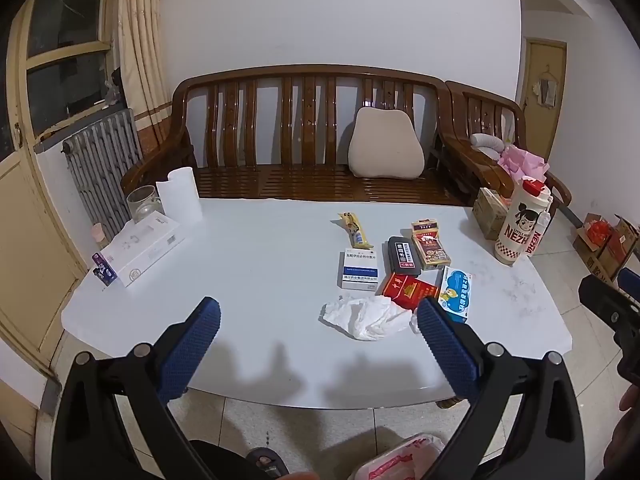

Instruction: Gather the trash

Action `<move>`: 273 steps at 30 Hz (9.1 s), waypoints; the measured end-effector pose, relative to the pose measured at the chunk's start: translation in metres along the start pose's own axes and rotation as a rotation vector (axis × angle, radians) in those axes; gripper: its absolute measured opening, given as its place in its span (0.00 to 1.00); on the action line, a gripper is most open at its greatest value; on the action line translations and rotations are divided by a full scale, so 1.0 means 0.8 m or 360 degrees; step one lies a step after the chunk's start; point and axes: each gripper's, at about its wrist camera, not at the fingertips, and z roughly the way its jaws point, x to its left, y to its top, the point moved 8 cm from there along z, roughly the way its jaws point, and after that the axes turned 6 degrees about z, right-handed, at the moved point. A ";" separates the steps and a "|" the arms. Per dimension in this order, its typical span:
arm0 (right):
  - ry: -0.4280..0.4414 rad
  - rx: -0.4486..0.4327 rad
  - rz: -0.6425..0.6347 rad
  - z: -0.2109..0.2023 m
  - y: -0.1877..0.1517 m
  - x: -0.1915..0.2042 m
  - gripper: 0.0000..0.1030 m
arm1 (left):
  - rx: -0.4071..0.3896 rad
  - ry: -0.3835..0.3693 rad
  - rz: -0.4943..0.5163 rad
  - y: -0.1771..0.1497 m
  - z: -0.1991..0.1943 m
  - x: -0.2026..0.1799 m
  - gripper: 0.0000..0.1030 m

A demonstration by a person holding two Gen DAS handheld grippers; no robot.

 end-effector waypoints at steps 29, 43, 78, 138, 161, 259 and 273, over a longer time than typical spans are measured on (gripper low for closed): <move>0.0003 -0.0004 0.0003 0.004 0.003 0.001 0.95 | 0.0005 -0.0009 0.0022 0.002 -0.005 0.012 0.94; 0.0004 -0.0003 0.0008 0.003 0.003 0.001 0.95 | 0.0011 -0.0009 0.0030 0.000 -0.005 0.012 0.94; 0.0000 0.0004 0.0011 0.008 -0.007 -0.001 0.95 | 0.0033 -0.0004 0.0038 -0.007 0.001 0.011 0.94; -0.0054 0.1058 -0.0091 0.478 0.007 -0.048 0.95 | 0.0852 -0.0278 0.0074 0.004 0.420 -0.074 0.83; -0.0134 0.1037 -0.0171 0.519 0.001 -0.028 0.56 | 0.0836 -0.0282 0.0073 0.001 0.429 -0.061 0.58; 0.0109 0.0615 0.0052 0.082 -0.278 -0.062 0.56 | 0.0656 -0.0577 0.0374 -0.337 0.079 -0.174 0.57; 0.0010 0.1047 0.0350 0.261 -0.466 -0.108 0.56 | 0.1003 -0.0560 0.0240 -0.504 0.216 -0.192 0.58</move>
